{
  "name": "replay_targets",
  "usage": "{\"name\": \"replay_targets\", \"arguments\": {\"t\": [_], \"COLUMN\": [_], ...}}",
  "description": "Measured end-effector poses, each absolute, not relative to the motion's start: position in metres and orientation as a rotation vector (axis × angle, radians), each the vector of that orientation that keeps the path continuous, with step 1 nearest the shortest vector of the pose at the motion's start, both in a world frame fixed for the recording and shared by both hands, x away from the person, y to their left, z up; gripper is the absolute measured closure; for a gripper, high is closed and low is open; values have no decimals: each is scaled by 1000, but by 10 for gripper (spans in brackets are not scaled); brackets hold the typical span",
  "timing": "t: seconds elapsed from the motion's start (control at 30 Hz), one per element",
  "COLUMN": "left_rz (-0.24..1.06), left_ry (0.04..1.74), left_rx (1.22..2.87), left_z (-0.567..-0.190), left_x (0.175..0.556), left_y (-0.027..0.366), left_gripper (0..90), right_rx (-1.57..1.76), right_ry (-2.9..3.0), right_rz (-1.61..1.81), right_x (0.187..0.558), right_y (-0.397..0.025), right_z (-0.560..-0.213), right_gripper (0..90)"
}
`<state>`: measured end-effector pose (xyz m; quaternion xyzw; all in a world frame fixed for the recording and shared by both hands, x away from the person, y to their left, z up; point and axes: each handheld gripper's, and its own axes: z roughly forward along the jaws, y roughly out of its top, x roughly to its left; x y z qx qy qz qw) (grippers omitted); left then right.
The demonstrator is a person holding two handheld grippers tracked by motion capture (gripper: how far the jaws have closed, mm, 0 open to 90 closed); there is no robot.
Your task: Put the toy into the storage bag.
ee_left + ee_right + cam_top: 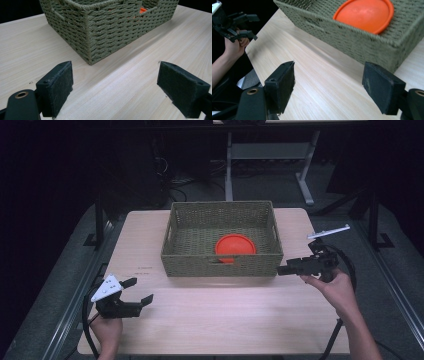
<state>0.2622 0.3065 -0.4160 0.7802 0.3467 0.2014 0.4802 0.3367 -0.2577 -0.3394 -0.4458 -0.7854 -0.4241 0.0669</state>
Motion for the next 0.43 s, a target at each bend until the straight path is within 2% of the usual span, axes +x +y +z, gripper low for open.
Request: {"name": "replay_targets", "arguments": {"t": [0.43], "left_rz": [492], "left_ry": [847], "left_rx": [1904], "left_z": [-416], "left_x": [262], "left_y": [305], "left_gripper": [127], "right_rx": [-1372], "right_ry": [-2357], "right_rz": [-1308], "right_x": [309], "right_y": [-273], "right_z": [-360], "right_gripper": [248]}}
